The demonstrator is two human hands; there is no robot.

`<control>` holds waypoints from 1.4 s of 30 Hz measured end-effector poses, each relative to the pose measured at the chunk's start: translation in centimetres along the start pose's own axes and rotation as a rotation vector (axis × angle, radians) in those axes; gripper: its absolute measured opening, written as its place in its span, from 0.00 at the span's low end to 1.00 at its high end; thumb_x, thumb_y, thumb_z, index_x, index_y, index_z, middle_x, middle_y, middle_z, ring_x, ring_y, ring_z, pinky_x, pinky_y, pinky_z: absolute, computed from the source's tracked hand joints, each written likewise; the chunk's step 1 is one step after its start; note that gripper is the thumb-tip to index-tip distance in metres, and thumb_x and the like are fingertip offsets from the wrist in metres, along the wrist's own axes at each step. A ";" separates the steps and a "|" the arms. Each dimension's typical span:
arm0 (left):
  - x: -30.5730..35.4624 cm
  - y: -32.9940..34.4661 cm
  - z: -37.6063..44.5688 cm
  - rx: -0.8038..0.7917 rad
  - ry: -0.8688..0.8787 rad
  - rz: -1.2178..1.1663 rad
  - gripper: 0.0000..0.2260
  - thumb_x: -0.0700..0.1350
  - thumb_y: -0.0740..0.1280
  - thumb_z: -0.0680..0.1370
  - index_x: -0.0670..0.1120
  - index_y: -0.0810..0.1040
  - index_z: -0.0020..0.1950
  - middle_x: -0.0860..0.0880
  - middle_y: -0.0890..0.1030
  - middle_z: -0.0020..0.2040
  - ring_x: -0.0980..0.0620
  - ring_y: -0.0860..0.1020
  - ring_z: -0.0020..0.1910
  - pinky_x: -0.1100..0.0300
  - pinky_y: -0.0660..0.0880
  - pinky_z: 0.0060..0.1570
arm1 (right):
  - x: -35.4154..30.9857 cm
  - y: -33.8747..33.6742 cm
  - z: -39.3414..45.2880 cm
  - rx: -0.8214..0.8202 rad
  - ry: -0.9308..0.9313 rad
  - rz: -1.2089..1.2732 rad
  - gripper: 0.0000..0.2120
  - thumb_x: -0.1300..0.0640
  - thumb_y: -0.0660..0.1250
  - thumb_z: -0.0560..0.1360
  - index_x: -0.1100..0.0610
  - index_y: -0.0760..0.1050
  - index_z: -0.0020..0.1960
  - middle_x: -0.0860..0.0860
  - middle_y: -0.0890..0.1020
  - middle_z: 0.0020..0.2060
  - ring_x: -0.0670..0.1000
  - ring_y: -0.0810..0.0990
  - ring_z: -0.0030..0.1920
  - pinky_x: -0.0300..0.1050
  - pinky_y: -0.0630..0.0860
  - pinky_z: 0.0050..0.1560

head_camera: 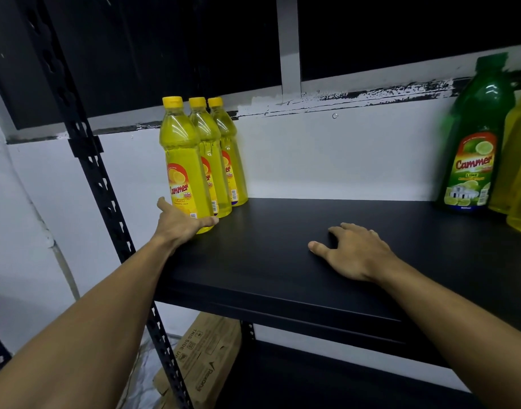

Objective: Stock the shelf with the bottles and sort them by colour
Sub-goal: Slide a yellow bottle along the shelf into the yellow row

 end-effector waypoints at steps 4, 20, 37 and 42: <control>0.2 -0.4 -2.1 0.036 -0.044 0.033 0.63 0.57 0.82 0.60 0.44 0.40 0.77 0.42 0.68 0.70 0.41 0.66 0.71 0.44 0.66 0.69 | 0.0 -0.3 -0.1 0.003 0.006 0.020 0.36 0.30 0.52 0.75 0.54 0.66 0.72 0.52 0.68 0.71 0.55 0.63 0.72 0.55 0.56 0.74; 10.6 10.7 -15.2 -0.286 0.523 0.355 0.29 0.58 0.67 0.76 0.48 0.65 0.72 0.46 0.71 0.69 0.47 0.71 0.67 0.53 0.69 0.66 | 10.4 -5.4 -6.7 0.141 0.045 0.158 0.20 0.42 0.66 0.75 0.51 0.76 0.63 0.48 0.79 0.59 0.50 0.77 0.59 0.49 0.74 0.61; 16.5 22.5 -20.0 -0.488 0.584 0.493 0.21 0.58 0.60 0.79 0.47 0.74 0.66 0.48 0.77 0.63 0.47 0.75 0.62 0.53 0.73 0.59 | 21.6 -13.2 -11.8 0.540 0.258 -0.020 0.20 0.50 0.65 0.77 0.56 0.71 0.68 0.53 0.72 0.64 0.56 0.74 0.62 0.51 0.74 0.56; 16.6 22.2 -20.4 -0.472 0.597 0.475 0.19 0.57 0.60 0.80 0.48 0.75 0.65 0.48 0.78 0.62 0.47 0.76 0.60 0.53 0.74 0.57 | 21.2 -13.3 -8.8 0.567 0.436 0.142 0.39 0.49 0.70 0.75 0.59 0.52 0.75 0.59 0.67 0.68 0.61 0.70 0.67 0.55 0.71 0.61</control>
Point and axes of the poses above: each hand's wrist, its own z-axis towards the middle knuckle, its own y-axis out of the palm, x = y × z, the point moved 1 cm from there along z, towards the middle knuckle
